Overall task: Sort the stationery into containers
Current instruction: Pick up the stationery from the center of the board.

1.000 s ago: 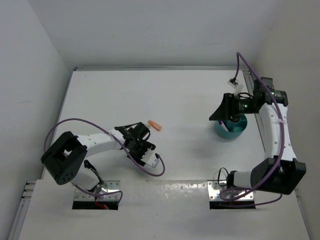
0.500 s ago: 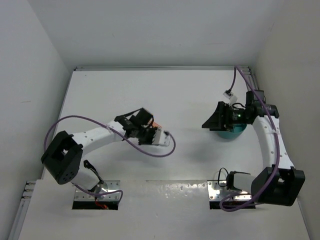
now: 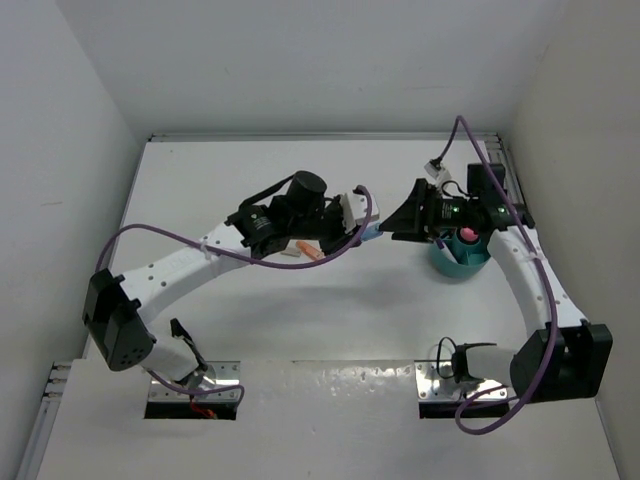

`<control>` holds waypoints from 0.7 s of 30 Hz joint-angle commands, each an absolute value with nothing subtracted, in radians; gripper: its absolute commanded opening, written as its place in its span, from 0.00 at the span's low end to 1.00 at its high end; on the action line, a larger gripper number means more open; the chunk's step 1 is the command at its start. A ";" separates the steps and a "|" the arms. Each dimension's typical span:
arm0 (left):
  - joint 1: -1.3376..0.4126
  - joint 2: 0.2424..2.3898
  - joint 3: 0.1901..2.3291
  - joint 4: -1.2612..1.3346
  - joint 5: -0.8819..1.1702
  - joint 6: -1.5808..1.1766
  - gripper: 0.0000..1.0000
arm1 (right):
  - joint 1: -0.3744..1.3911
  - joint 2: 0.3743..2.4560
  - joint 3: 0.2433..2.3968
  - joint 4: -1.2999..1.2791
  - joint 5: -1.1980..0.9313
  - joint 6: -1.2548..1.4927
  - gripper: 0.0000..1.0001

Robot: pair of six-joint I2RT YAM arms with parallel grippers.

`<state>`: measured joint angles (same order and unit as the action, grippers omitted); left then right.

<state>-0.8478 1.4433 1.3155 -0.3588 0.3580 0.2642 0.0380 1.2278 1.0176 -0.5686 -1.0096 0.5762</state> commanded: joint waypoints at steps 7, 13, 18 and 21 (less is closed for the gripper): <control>-0.882 1.482 1.390 -0.360 0.339 0.212 0.06 | 0.123 1.287 1.154 -0.612 -0.989 0.490 0.66; -0.879 1.491 1.405 -0.368 0.305 0.219 0.06 | 0.153 1.301 1.167 -0.721 -0.928 0.369 0.44; -0.879 1.503 1.436 -0.368 0.305 0.232 0.06 | 0.172 1.305 1.184 -0.772 -0.861 0.301 0.21; -0.877 1.506 1.439 -0.376 0.318 0.244 0.14 | 0.158 1.304 1.209 -0.785 -0.825 0.281 0.07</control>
